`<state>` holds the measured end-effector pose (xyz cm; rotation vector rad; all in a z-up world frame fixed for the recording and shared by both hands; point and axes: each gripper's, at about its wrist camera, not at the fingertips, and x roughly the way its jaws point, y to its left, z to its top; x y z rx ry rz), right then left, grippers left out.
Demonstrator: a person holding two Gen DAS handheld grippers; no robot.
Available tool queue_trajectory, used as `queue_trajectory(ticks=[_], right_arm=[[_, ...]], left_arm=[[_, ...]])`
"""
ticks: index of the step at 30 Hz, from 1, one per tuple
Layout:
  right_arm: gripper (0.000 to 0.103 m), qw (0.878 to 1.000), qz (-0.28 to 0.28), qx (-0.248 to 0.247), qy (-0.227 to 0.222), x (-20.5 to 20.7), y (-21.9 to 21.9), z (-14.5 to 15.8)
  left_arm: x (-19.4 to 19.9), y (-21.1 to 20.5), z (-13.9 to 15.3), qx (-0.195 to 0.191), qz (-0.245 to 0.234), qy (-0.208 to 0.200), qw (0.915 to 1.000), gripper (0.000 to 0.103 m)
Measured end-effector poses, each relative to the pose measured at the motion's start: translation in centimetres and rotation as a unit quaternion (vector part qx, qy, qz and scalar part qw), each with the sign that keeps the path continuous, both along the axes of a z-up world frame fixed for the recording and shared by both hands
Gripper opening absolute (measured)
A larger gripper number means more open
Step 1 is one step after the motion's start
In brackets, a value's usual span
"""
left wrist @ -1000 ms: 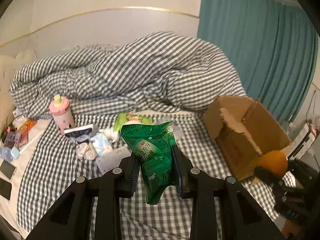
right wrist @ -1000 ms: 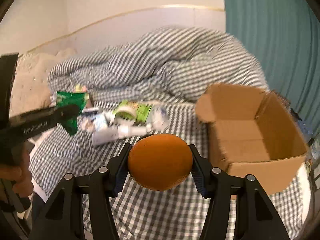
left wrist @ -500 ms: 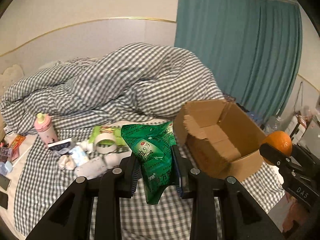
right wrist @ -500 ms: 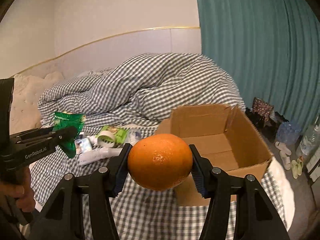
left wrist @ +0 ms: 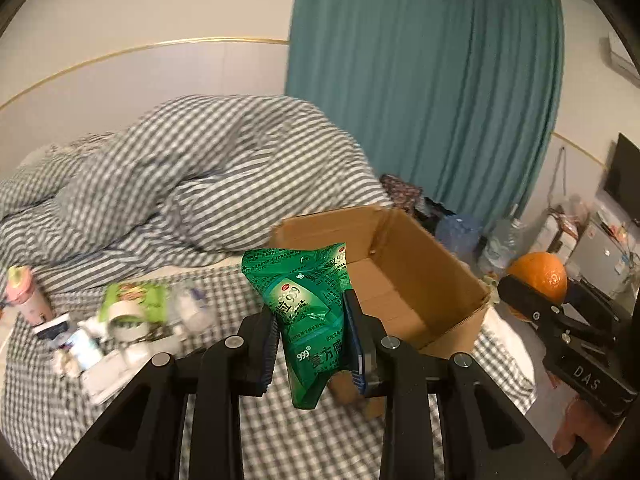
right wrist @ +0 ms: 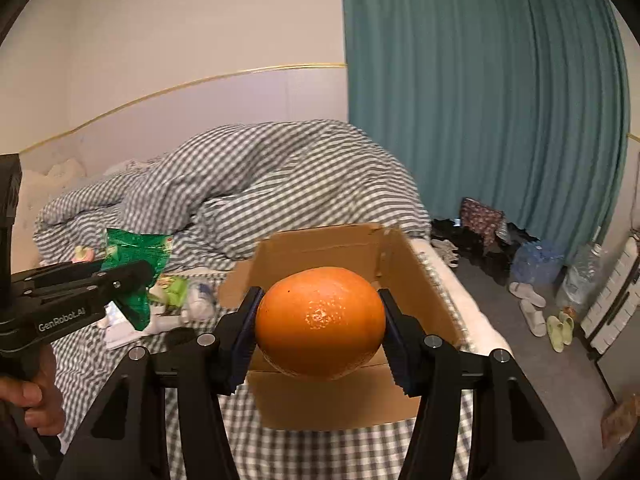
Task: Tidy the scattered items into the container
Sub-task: 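Carry the green packet and orange over the cardboard box with both tools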
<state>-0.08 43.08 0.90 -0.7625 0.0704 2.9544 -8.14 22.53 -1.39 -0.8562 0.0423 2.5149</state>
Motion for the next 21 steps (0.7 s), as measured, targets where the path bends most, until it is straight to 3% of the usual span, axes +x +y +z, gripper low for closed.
queue_trajectory(ticks=[11,18,19,21], right_arm=[[0.055,0.999,-0.037,-0.001,-0.007,-1.0,5.0,-0.9],[0.055,0.999,-0.041,-0.005,-0.022,-3.2,6.3,-2.2],[0.055,0.999,-0.041,-0.005,-0.025,-3.6,6.3,-2.5],[0.055,0.999,-0.04,-0.006,-0.029,-4.2,6.5,-2.9]], left_arm=[[-3.6,8.7,-4.0,-0.029,-0.067,-0.035,0.9967,0.03],[-5.4,11.2,-6.8,-0.042,-0.08,-0.062,0.994,0.031],[-5.7,11.4,-7.1,-0.042,-0.082,-0.065,0.9937,0.033],[-6.2,11.7,-7.8,-0.041,-0.082,-0.067,0.9935,0.059]])
